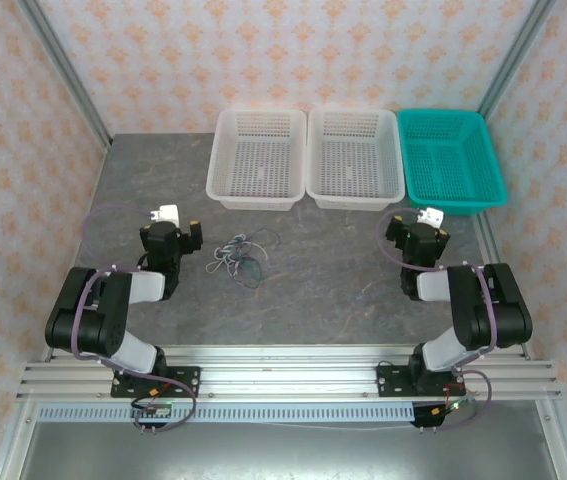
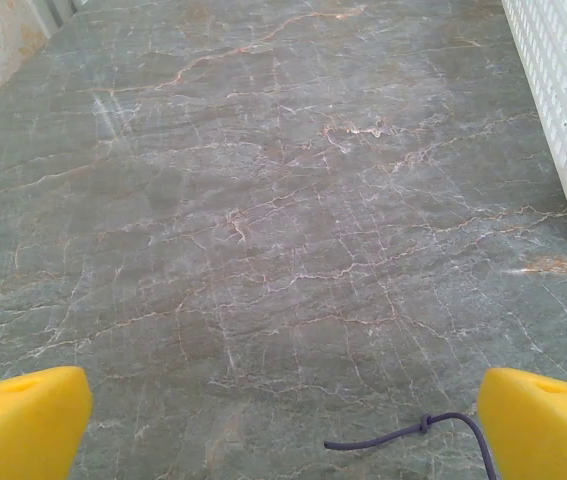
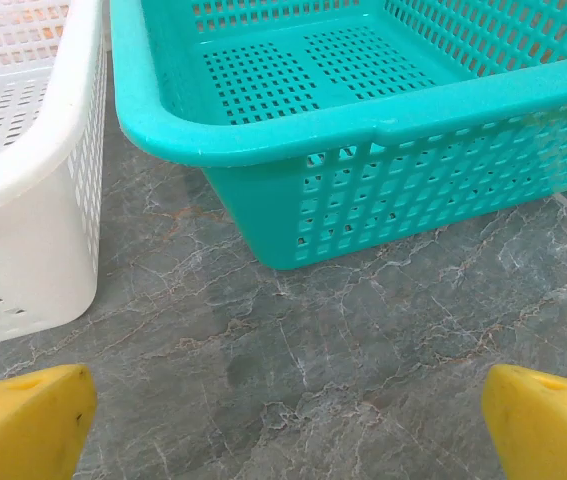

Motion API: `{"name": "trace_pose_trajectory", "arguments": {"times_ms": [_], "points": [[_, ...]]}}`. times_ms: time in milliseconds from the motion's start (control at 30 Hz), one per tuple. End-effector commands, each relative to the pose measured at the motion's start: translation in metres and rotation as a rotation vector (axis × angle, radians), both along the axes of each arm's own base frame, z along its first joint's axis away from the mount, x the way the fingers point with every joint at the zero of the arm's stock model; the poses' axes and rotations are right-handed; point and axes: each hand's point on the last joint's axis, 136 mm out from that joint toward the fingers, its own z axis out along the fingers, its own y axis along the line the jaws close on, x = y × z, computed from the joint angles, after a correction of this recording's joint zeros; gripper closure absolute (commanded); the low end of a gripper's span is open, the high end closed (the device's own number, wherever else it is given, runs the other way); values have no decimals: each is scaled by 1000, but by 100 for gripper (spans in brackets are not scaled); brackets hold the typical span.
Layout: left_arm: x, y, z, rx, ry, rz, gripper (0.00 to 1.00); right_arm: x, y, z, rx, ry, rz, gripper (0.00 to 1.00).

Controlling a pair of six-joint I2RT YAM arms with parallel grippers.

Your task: Untangle the cables

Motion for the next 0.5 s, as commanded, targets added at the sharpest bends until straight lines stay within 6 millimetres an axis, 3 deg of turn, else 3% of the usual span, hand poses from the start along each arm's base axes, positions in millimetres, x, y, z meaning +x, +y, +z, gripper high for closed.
{"name": "trace_pose_trajectory", "arguments": {"times_ms": [0, 467], "points": [[8, 2, 16, 6, -53, 10, 0, 6, 2, 8, -4, -23, 12, 1], [8, 2, 16, 5, -53, 10, 0, 6, 2, 8, -2, -19, 13, 1]]}}
